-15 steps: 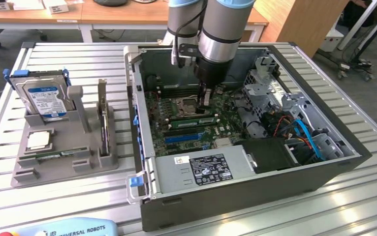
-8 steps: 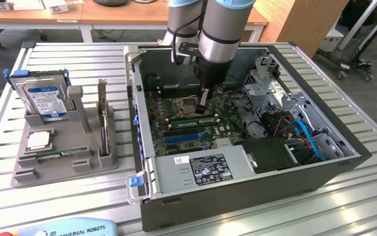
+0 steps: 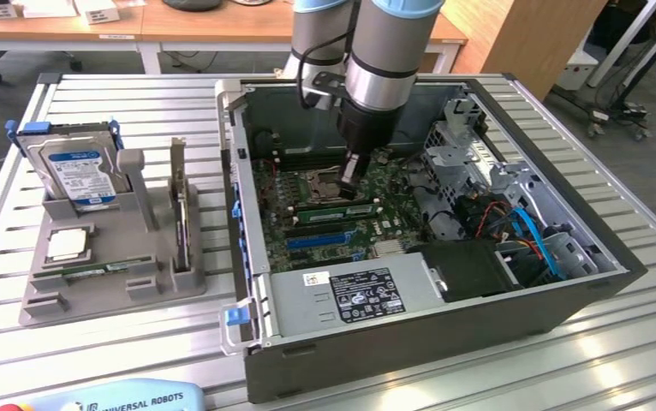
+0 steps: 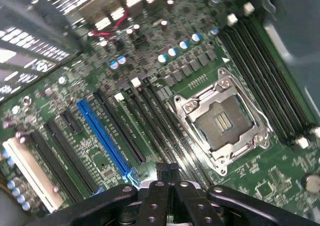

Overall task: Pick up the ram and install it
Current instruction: 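Press down the ram until it locks into place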

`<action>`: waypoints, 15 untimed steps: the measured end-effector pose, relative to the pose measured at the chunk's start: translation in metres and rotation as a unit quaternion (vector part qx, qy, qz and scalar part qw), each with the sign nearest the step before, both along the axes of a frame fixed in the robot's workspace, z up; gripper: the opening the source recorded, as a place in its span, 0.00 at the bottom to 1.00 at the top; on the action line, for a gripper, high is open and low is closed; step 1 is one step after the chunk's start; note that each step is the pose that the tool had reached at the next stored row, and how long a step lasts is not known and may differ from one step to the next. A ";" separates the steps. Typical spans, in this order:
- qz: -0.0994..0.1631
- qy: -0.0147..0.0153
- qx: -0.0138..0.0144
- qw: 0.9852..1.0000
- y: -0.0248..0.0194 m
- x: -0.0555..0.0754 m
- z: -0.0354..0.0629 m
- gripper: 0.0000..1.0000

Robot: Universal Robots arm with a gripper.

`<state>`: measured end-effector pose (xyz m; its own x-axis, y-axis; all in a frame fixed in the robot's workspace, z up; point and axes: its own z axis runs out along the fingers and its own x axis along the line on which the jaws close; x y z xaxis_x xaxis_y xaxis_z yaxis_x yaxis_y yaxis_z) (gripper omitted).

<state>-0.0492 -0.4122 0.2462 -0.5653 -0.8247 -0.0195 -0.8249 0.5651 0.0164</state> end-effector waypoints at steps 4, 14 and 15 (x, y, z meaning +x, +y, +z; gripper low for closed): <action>-0.037 0.000 0.000 0.999 0.0000 0.000 -0.0010 0.10; -0.128 0.000 0.000 0.992 0.0000 0.000 -0.0037 0.10; -0.137 0.000 0.000 0.991 0.0000 0.000 -0.0039 0.10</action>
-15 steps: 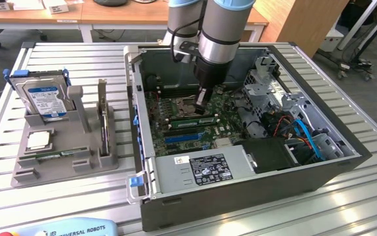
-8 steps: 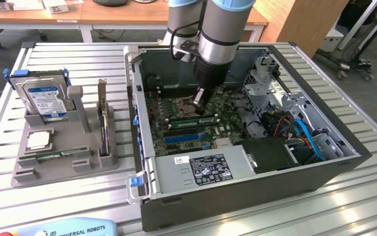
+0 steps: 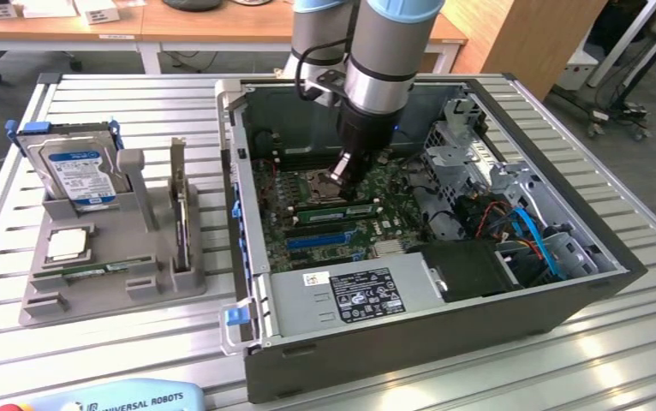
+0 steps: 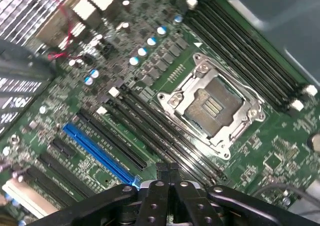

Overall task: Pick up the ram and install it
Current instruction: 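Press down the ram until it locks into place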

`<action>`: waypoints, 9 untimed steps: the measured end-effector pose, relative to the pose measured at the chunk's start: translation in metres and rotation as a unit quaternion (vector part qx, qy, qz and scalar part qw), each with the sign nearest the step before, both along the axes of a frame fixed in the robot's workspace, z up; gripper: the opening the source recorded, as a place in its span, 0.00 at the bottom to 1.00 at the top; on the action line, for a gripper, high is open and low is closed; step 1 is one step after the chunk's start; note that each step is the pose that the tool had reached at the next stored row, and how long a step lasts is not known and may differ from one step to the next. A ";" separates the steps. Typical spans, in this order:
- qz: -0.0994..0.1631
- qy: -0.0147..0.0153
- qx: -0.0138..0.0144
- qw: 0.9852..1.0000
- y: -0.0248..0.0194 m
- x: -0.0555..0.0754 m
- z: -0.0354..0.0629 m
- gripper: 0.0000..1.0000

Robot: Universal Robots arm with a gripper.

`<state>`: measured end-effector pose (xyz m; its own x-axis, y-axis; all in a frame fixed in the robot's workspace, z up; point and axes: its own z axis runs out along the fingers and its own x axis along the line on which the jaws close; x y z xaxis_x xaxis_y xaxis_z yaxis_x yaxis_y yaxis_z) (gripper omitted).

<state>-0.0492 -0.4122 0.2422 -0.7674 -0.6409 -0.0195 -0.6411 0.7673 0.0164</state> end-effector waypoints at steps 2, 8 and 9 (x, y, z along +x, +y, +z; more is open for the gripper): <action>-0.018 0.000 0.000 1.000 0.0000 0.000 -0.0005 0.10; -0.072 0.000 0.000 0.997 0.0000 0.000 -0.0019 0.10; -0.081 0.000 0.000 0.997 0.0000 0.000 -0.0021 0.10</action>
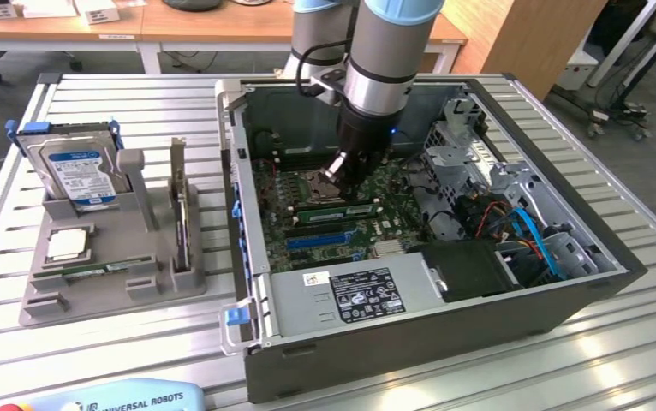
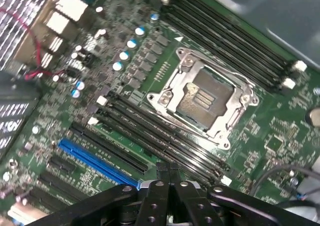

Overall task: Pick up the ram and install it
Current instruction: 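Press down the ram until it locks into place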

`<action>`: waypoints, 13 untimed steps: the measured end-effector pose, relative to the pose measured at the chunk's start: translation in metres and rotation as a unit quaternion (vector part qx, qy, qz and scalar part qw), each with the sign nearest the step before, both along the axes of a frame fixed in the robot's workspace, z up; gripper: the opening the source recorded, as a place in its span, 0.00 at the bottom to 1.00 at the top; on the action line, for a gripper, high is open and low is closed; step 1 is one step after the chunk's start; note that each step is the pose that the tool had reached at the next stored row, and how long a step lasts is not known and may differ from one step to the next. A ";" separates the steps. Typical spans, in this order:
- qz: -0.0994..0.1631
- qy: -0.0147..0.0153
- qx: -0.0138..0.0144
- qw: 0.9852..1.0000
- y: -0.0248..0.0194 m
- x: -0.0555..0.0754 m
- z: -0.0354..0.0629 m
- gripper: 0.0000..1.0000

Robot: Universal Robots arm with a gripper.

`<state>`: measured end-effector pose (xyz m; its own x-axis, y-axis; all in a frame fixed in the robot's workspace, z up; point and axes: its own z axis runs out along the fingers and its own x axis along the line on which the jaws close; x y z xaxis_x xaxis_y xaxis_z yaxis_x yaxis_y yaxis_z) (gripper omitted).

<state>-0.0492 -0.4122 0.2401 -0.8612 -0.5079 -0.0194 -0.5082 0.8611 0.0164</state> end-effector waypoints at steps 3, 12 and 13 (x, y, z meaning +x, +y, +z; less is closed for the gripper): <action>-0.019 0.000 0.000 1.000 0.0000 0.000 -0.0001 0.10; -0.054 0.000 0.000 0.999 0.0000 0.000 -0.0004 0.10; -0.063 0.000 0.000 0.998 0.0000 0.000 -0.0004 0.10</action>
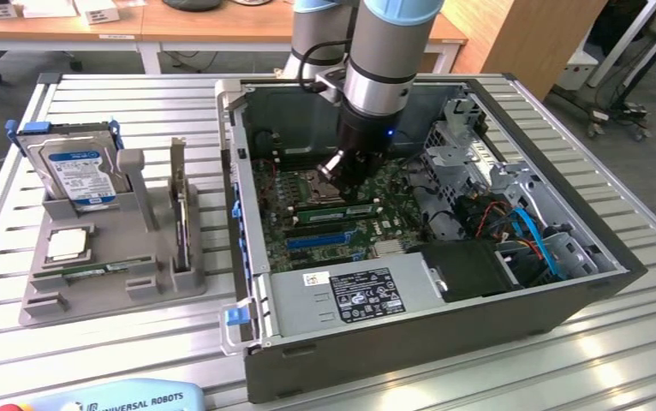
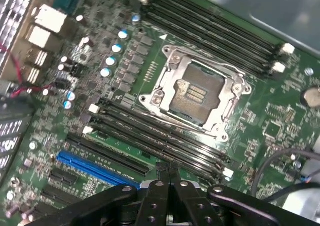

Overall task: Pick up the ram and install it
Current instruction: 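Press down the ram until it locks into place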

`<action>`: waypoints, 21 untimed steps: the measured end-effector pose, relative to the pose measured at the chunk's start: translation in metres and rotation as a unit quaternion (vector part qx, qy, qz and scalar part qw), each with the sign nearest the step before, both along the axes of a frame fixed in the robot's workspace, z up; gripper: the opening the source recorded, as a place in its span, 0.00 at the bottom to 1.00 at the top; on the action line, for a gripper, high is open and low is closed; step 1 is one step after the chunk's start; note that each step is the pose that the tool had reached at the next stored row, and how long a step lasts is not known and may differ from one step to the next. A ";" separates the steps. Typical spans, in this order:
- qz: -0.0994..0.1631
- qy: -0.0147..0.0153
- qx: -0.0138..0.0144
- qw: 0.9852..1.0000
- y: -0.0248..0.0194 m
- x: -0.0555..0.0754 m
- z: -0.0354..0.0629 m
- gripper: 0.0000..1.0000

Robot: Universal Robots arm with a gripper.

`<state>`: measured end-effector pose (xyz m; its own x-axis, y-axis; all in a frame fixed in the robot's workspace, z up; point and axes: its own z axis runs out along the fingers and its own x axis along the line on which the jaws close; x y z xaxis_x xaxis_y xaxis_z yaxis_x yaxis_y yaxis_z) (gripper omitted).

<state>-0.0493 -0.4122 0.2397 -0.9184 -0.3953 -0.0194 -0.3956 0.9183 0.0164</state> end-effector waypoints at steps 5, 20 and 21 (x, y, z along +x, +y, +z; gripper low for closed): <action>-0.055 0.000 0.000 0.998 0.0000 0.000 -0.0003 0.10; -0.189 0.000 0.000 0.982 0.0000 0.000 -0.0008 0.10; -0.194 0.000 0.000 0.981 0.0001 0.000 -0.0009 0.10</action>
